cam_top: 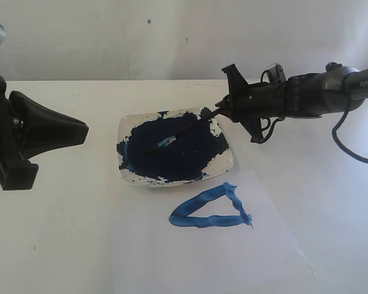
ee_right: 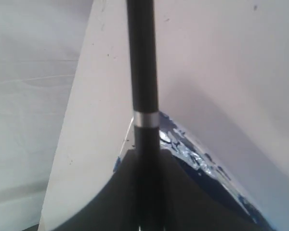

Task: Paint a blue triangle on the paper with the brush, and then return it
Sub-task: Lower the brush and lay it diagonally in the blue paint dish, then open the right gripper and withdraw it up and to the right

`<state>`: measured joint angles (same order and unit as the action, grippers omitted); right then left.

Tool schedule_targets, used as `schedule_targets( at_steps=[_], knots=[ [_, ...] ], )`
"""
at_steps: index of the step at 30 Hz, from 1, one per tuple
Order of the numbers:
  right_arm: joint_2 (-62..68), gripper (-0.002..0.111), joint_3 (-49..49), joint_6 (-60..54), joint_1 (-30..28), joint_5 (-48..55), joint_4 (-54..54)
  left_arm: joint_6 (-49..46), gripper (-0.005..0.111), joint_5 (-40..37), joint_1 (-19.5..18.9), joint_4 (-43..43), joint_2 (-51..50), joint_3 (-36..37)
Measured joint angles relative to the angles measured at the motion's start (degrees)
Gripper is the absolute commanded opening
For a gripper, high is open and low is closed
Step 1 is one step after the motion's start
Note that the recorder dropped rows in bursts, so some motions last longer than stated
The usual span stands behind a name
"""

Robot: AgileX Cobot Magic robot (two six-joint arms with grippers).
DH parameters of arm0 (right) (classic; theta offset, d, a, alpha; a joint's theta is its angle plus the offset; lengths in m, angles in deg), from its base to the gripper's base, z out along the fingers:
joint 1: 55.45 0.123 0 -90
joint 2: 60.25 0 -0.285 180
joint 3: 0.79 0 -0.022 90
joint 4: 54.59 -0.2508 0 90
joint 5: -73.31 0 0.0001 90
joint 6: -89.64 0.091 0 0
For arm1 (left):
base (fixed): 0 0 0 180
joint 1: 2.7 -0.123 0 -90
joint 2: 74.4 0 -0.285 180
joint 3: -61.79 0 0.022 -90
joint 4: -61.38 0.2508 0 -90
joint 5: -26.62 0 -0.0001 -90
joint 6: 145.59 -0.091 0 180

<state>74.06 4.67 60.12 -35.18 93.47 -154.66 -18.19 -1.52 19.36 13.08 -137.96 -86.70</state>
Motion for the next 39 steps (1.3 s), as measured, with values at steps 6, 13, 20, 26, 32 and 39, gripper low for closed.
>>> schedule_targets(
  at_steps=[6,13,20,26,32,39],
  knots=[
    [1.9,0.0,0.0,1.2,0.0,-1.2,0.0,0.0,0.0,-0.1,0.0,-0.1,0.0,0.0],
    [3.8,0.01,1.7,1.8,0.0,-1.2,0.0,0.0,0.0,-0.1,0.0,-0.1,0.0,0.0],
    [3.9,0.034,1.8,1.8,0.0,-1.9,0.0,0.0,0.0,-0.1,0.0,-0.1,0.0,0.0],
    [3.9,0.04,1.8,1.8,-0.4,2.1,-0.1,0.0,0.0,-0.3,0.0,-0.1,0.0,0.0],
    [0.6,0.037,1.8,2.9,-5.4,14.3,7.2,0.0,0.0,-0.4,0.0,-0.1,0.0,0.0],
    [-13.9,0.0,-0.3,13.4,-8.6,25.0,45.9,0.0,0.0,-0.4,0.0,-0.1,0.0,0.0]
  ],
)
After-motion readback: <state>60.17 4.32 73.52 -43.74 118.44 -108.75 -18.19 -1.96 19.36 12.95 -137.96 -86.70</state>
